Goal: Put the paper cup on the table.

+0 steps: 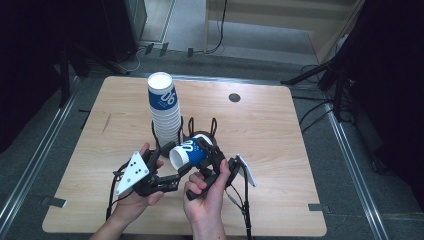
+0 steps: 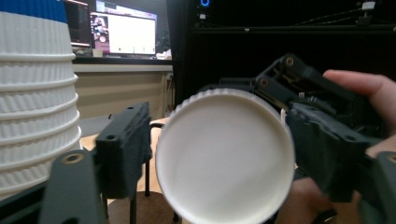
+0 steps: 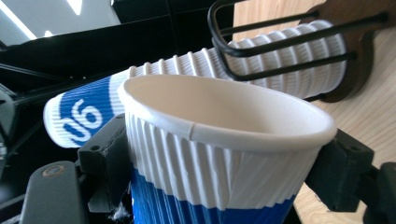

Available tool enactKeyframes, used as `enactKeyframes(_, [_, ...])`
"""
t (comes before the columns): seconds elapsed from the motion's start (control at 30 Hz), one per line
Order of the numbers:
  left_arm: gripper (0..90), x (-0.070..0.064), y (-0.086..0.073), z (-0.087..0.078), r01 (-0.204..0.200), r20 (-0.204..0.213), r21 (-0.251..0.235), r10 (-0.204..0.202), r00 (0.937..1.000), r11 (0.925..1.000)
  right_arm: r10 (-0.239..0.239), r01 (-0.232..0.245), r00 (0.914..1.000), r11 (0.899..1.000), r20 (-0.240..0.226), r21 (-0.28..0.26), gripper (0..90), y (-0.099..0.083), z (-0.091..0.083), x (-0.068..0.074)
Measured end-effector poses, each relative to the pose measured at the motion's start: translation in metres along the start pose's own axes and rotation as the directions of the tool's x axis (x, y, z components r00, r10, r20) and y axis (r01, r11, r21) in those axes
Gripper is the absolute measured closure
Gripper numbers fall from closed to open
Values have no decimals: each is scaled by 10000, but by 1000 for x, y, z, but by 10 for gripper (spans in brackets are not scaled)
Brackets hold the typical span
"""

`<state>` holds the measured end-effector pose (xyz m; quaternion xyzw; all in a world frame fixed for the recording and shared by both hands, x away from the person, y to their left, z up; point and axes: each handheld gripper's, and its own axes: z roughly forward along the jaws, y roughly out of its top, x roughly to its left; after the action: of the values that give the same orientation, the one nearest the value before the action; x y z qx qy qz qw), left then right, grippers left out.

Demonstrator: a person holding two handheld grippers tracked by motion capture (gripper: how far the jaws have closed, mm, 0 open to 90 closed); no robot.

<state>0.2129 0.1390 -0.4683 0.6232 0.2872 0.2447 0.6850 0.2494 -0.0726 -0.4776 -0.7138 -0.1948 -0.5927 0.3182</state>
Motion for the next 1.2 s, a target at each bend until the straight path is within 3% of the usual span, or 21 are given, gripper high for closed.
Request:
enactKeyframes(0.23, [135, 1, -2, -3, 136, 22, 278, -136, 9999, 9995, -707, 708, 9974, 9974, 106, -115, 201, 0, 1, -1])
enactKeyframes(0.37, [95, 1, -2, -6, 236, -11, 614, -236, 9997, 9978, -1357, 1361, 9907, 9900, 131, -364, 203, -1, 0, 3])
enactKeyframes(0.43, [45, 2, -1, -8, 565, -85, 781, -560, 9984, 9953, -2056, 2083, 9773, 9765, 518, -545, 203, 0, 0, 8])
enactKeyframes(0.47, [9, 2, -1, -8, 565, -85, 781, -560, 9984, 9953, -2056, 2083, 9773, 9765, 518, -545, 203, 0, 0, 8])
enactKeyframes(0.57, [0, 6, 0, -13, 752, -161, 942, -740, 9971, 9927, -2783, 2843, 9564, 9565, 879, -646, 203, 2, 0, 11])
enactKeyframes(0.6, [0, 8, 0, -16, 751, -365, 1041, -717, 9968, 9917, -3264, 3364, 9379, 9385, 1174, -780, 203, 4, -1, 14])
enactKeyframes(0.63, [0, 8, 0, -16, 751, -365, 1041, -717, 9968, 9917, -3264, 3364, 9379, 9385, 1174, -780, 203, 4, -1, 14])
enactKeyframes(0.67, [0, 9, 0, -18, 805, -439, 1013, -764, 9961, 9916, -3555, 3674, 9252, 9268, 1328, -780, 203, 4, -2, 15])
enactKeyframes(0.7, [0, 12, 0, -21, 878, -534, 995, -828, 9951, 9912, -4124, 4287, 8962, 8998, 1633, -807, 203, 6, -4, 17])
enactKeyframes(0.73, [0, 12, 0, -21, 878, -534, 995, -828, 9951, 9912, -4253, 4421, 8894, 8935, 1679, -786, 203, 7, -5, 18])
enactKeyframes(0.8, [0, 15, 0, -24, 971, -642, 1032, -908, 9938, 9899, -4688, 4896, 8634, 8678, 1865, -852, 203, 9, -7, 20])
enactKeyframes(0.83, [0, 15, 0, -24, 971, -642, 1032, -908, 9938, 9899, -4688, 4896, 8634, 8678, 1865, -852, 203, 9, -7, 20])
enactKeyframes(0.87, [0, 16, -1, -25, 1040, -682, 1048, -972, 9929, 9890, -4911, 5132, 8490, 8543, 1951, -829, 203, 10, -8, 22])
enactKeyframes(0.9, [0, 16, -1, -26, 1049, -713, 1069, -976, 9927, 9887, -5275, 5524, 8230, 8297, 2106, -806, 202, 14, -10, 24])
enactKeyframes(0.93, [0, 17, -1, -26, 1041, -731, 1100, -964, 9926, 9885, -5275, 5524, 8230, 8297, 2106, -806, 202, 14, -10, 24])
enactKeyframes(0.97, [0, 18, -2, -28, 1109, -783, 1130, -1024, 9917, 9874, -5494, 5774, 8045, 8125, 2256, -805, 202, 16, -12, 26])
enactKeyframes(1.0, [0, 19, -2, -28, 1106, -798, 1144, -1019, 9916, 9873, -5631, 5930, 7929, 8010, 2328, -821, 202, 17, -13, 27])
enactKeyframes(1.03, [0, 19, -2, -28, 1106, -798, 1144, -1019, 9916, 9873, -5631, 5930, 7929, 8010, 2328, -821, 202, 17, -13, 27])
enactKeyframes(1.13, [0, 20, -1, -30, 1142, -885, 1159, -1043, 9906, 9867, -6061, 6408, 7544, 7633, 2520, -821, 202, 21, -15, 30])
enactKeyframes(1.17, [0, 20, -1, -31, 1144, -913, 1187, -1039, 9904, 9863, -6061, 6408, 7544, 7633, 2520, -821, 202, 21, -15, 30])
enactKeyframes(1.2, [0, 20, -1, -32, 1137, -925, 1204, -1029, 9904, 9862, -6302, 6671, 7313, 7405, 2608, -813, 202, 22, -16, 30])
